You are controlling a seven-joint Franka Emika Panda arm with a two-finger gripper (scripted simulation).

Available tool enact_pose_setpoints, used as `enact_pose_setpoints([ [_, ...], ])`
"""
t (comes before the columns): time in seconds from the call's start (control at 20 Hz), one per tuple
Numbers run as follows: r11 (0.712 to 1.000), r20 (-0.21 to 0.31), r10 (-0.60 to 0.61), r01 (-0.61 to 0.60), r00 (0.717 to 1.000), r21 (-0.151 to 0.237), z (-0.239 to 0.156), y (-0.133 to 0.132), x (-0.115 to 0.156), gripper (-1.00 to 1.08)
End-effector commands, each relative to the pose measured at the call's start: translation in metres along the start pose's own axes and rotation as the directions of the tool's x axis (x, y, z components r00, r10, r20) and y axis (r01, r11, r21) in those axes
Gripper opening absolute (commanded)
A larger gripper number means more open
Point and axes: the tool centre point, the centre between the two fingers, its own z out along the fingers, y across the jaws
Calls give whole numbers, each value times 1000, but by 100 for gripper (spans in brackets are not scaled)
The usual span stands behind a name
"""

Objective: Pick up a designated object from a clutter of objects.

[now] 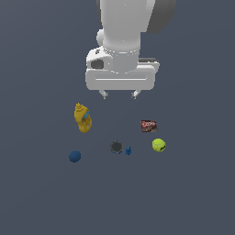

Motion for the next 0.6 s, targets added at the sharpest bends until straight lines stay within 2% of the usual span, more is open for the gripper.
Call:
enact_pose_setpoints([
  [0.0, 1000, 0, 0, 0, 1000, 0, 0, 0, 0, 100],
  [0.55, 998, -12, 49, -49, 999, -25, 2, 24, 2, 100],
])
